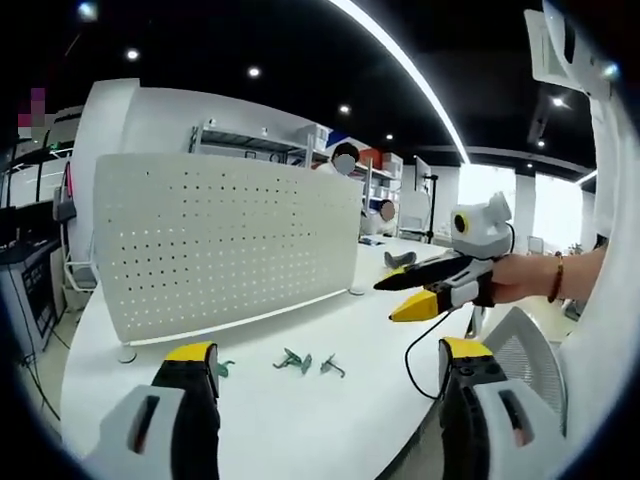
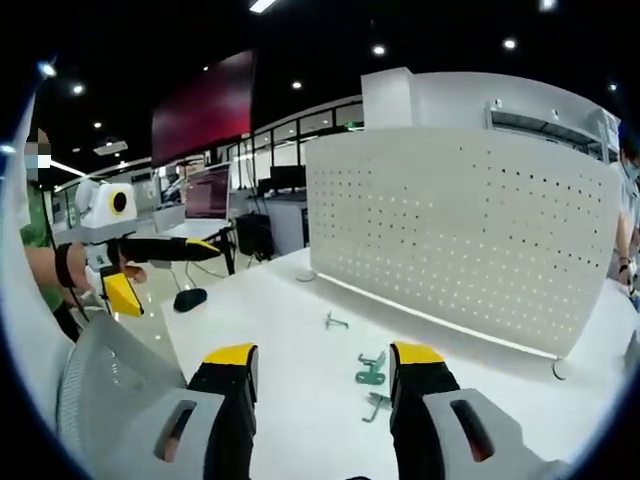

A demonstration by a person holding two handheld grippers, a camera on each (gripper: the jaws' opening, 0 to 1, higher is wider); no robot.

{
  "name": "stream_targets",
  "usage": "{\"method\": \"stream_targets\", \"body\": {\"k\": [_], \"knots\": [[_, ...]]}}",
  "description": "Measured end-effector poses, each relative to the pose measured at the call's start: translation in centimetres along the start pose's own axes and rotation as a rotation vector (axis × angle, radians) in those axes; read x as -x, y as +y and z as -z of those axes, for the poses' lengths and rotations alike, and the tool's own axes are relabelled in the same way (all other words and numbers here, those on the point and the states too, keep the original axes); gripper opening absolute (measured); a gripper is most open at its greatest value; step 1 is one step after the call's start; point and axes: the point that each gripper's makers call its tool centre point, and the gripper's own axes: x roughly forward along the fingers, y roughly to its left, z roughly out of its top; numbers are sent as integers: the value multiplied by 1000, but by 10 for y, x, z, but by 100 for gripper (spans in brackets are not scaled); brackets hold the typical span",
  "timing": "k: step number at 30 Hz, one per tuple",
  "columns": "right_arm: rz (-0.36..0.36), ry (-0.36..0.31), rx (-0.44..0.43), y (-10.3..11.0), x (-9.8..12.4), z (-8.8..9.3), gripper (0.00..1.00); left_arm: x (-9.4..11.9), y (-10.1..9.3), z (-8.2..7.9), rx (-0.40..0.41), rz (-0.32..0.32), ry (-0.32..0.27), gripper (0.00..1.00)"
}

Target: Insert the hook assembly into the mounting plate slot until the hook locks in place.

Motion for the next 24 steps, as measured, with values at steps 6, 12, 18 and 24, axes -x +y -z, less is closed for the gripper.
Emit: {"method": "stream_targets", "body": {"k": [6,12,18,24], "knots": [[-28,38,19,-7,-5,11,52,0,-5,-1,-7,-8,7,94],[-60,95,41,-12,-9,24,51,-2,-7,2,-12,-21,18,94],[-93,140,71,-17,-16,37,50,-6,-7,4,-3,-32,27,94],[-112,169,85,-23,-26,46,50,-7,-7,5,-3,-40,35,94]]}}
